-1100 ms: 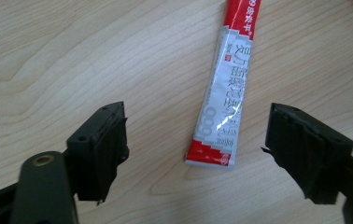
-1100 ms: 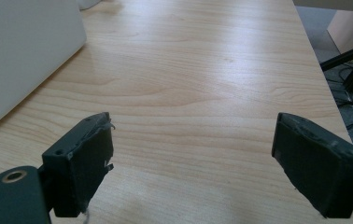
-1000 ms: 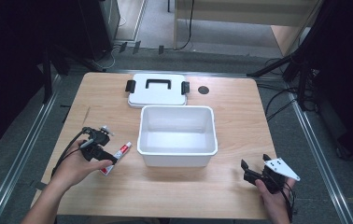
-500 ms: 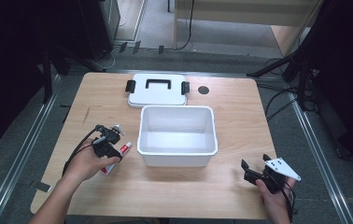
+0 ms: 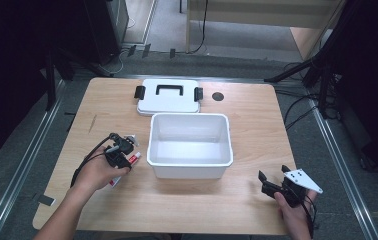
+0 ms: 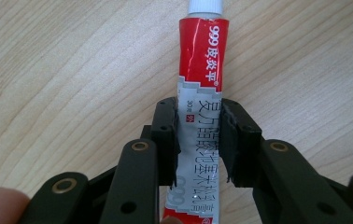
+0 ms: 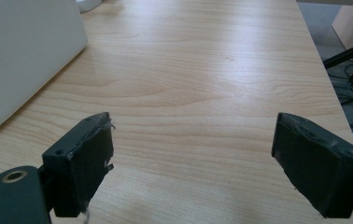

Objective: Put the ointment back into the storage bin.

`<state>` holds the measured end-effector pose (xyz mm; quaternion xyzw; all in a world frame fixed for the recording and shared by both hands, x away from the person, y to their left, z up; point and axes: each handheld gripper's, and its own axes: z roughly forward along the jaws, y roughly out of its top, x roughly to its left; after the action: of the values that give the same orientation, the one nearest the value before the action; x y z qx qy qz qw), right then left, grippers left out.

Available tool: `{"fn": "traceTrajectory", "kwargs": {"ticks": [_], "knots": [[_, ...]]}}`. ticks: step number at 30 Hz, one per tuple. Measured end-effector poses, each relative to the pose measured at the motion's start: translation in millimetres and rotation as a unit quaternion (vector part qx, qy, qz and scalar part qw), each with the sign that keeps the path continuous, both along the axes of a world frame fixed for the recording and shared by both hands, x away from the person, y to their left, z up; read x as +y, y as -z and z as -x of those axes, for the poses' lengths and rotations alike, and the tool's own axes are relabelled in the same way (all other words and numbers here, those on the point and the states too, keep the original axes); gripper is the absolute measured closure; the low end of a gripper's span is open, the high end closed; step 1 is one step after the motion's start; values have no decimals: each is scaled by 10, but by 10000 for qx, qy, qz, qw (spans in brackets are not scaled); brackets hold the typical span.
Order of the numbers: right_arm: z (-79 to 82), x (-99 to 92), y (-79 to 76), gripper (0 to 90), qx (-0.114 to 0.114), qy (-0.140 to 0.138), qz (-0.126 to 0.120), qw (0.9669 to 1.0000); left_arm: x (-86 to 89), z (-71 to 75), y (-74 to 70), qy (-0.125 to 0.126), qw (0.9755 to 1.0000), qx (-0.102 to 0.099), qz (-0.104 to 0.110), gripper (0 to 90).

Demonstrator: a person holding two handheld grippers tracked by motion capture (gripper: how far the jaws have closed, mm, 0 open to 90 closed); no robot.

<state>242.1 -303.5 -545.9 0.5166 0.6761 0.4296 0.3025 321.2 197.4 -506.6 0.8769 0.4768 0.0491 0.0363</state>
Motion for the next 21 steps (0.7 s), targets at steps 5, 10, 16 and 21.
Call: {"fn": "traceTrajectory", "kwargs": {"ticks": [5, 10, 16, 21], "knots": [[-1, -2, 0, 128, 3, 3, -13, 10000, 42, -8, -69, 6, 9999, 79, 97, 708], [-2, -3, -1, 127, 23, 7, -17, 10000, 87, -17, -255, 28, 9998, -29, 170, 708], [-5, -5, 0, 127, 20, 1, -3, 10000, 105, -29, -447, 61, 9998, -106, 155, 708], [-4, -5, 0, 127, 18, 6, -8, 10000, 122, -43, -597, 102, 9997, -191, 121, 709]]}}
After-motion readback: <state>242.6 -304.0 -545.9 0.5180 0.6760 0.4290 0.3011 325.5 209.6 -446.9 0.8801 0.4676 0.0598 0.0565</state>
